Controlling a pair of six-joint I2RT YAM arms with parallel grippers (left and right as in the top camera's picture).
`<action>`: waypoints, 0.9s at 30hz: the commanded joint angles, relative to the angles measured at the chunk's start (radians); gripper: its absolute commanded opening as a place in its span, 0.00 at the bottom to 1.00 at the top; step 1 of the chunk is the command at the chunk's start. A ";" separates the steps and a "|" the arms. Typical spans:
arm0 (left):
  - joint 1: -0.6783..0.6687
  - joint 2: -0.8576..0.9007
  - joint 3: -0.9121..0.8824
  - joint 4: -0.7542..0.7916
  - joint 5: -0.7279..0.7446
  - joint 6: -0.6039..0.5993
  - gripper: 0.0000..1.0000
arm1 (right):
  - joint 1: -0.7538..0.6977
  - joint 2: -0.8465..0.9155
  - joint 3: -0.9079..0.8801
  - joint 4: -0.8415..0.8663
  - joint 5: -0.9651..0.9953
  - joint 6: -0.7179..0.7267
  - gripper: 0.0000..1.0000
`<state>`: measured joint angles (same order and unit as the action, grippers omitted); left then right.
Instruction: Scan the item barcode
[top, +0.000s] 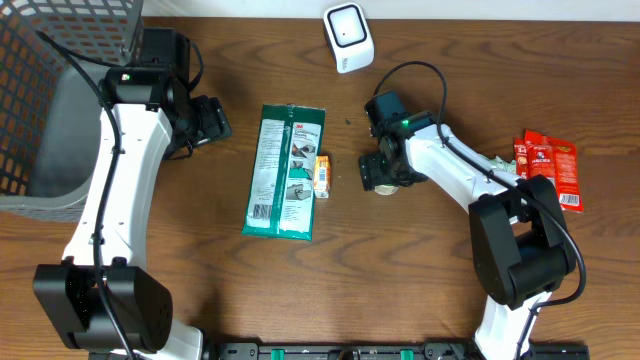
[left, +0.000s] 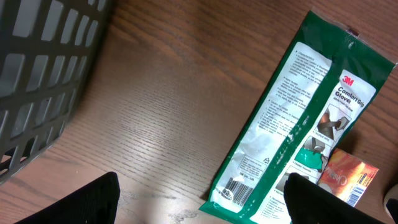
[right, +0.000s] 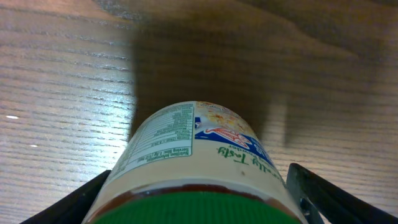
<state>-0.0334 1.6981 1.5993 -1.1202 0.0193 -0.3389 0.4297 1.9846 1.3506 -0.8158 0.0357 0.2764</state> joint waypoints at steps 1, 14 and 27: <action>0.004 -0.014 0.003 -0.004 -0.013 0.005 0.85 | 0.004 -0.010 -0.003 0.013 0.012 -0.005 0.80; 0.004 -0.014 0.003 -0.004 -0.013 0.005 0.85 | 0.004 -0.010 0.006 0.020 0.011 -0.013 0.81; 0.004 -0.014 0.003 -0.004 -0.013 0.005 0.85 | 0.004 -0.017 0.032 -0.006 0.011 -0.024 0.71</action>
<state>-0.0334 1.6981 1.5993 -1.1202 0.0193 -0.3393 0.4297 1.9846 1.3533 -0.8135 0.0372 0.2584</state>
